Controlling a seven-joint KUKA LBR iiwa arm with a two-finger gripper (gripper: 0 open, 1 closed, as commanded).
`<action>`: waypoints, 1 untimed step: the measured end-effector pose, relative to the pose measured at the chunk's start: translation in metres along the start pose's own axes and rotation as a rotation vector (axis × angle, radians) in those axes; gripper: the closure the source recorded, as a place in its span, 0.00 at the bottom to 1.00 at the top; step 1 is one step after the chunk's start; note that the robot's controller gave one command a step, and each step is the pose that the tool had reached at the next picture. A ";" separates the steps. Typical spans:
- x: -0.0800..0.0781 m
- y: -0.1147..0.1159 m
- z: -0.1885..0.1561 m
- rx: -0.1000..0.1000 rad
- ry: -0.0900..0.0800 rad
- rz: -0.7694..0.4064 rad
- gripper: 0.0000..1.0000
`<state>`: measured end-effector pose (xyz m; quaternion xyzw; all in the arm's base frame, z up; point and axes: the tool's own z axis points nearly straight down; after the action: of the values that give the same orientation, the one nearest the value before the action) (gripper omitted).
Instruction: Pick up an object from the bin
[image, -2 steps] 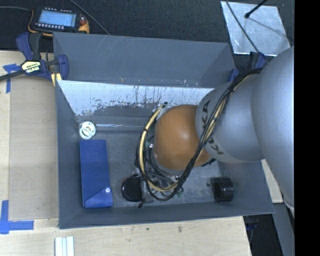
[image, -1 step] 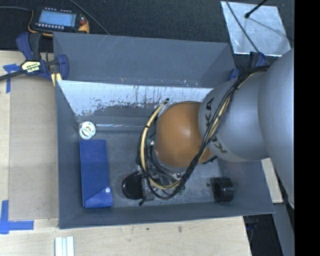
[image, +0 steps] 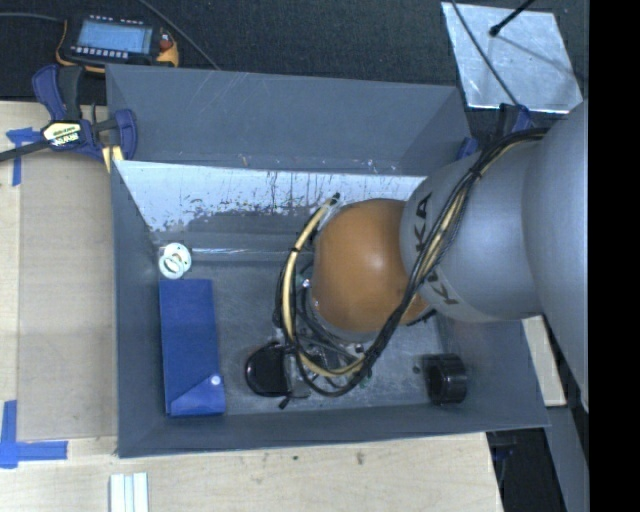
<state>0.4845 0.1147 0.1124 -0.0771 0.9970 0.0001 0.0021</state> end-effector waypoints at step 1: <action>0.000 0.000 -0.004 0.000 0.000 0.000 1.00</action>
Offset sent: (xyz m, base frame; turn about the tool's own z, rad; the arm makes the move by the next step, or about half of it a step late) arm 0.0000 0.0001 0.0143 0.0000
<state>0.4843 0.1146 0.1162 -0.0770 0.9970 0.0000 0.0020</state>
